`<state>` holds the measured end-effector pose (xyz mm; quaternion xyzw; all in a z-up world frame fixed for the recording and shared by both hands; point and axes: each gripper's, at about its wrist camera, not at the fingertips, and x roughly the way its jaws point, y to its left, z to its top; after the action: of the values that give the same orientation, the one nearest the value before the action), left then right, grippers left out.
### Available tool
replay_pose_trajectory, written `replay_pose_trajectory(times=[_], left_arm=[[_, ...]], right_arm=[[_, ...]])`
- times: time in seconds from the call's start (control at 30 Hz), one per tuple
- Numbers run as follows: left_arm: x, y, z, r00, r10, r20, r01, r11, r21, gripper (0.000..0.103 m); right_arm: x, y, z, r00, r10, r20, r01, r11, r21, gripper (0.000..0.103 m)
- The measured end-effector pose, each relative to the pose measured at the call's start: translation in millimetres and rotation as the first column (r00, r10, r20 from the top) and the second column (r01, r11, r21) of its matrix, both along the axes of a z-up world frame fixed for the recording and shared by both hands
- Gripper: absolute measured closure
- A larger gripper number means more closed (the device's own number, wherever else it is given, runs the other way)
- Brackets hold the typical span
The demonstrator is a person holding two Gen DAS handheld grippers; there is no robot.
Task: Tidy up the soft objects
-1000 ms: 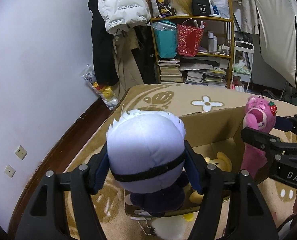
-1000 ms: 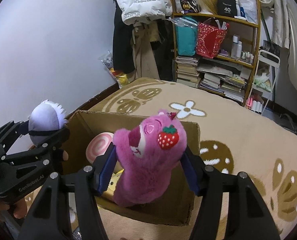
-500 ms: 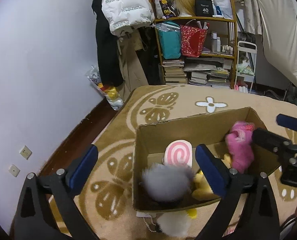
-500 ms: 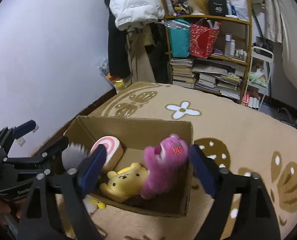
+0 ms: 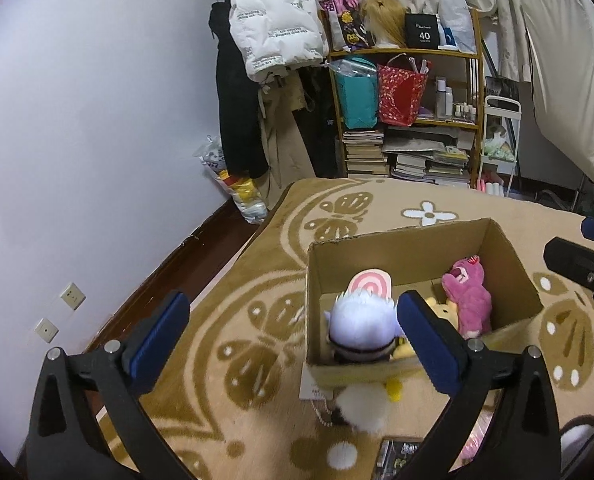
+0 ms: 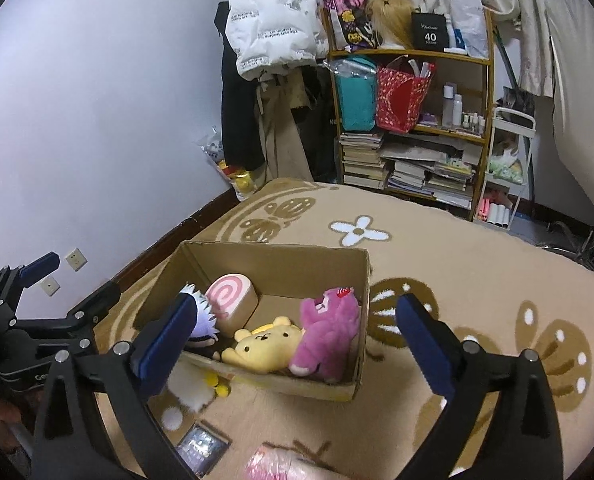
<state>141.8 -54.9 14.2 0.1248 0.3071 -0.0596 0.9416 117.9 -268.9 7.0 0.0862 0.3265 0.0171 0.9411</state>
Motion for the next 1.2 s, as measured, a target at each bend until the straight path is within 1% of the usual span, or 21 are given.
replay_pose_trajectory(times=[0.2,0.27,0.43,0.53,0.77,0.93,1.07,1.17,1.2], left_arm=[[-29.4,6.7,10.3,1.0,0.003,-0.023,-0.003,1.0,0.008,0.0],[-38.9,10.1,11.5,0.999,-0.001,-0.037,0.001,1.0,0.0,0.0],[-57.3,16.1,11.3,0.998,-0.003,-0.057,0.002,1.0,-0.012,0.0],[-66.0,19.0,11.1,0.997,-0.003,-0.077,0.002,1.0,-0.018,0.0],[-76.4,28.5,-5.4,0.987,0.0,-0.158,-0.007,0.999,-0.044,0.0],[-76.9,30.0,-18.5,0.98,-0.009,-0.197,0.001,0.999,-0.038,0.0],[-73.6,27.9,-31.3,0.969,-0.021,-0.247,0.011,0.999,-0.042,0.001],[-72.1,26.8,-39.1,0.957,-0.051,-0.285,0.032,0.997,-0.072,0.001],[-71.9,25.4,-41.6,0.956,-0.052,-0.289,0.035,0.997,-0.065,0.001]], right_arm=[[-26.8,5.0,10.5,1.0,-0.004,0.0,0.004,1.0,0.009,0.0],[-36.2,6.2,11.1,1.0,-0.017,-0.006,0.017,1.0,0.005,0.0],[-60.7,7.1,4.9,1.0,-0.014,-0.02,0.015,0.999,0.028,0.0],[-71.5,9.7,0.7,0.999,-0.026,-0.039,0.026,1.0,0.011,0.0],[-90.3,15.5,-13.8,0.994,-0.015,-0.105,0.02,0.999,0.045,0.0],[-97.5,16.5,-30.6,0.987,-0.008,-0.159,0.018,0.998,0.062,0.0],[-99.7,17.5,-46.3,0.976,-0.014,-0.219,0.032,0.996,0.078,0.0],[-101.6,19.0,-57.8,0.967,-0.012,-0.256,0.041,0.994,0.106,0.0],[-103.1,19.7,-62.2,0.964,-0.011,-0.265,0.042,0.993,0.111,0.0]])
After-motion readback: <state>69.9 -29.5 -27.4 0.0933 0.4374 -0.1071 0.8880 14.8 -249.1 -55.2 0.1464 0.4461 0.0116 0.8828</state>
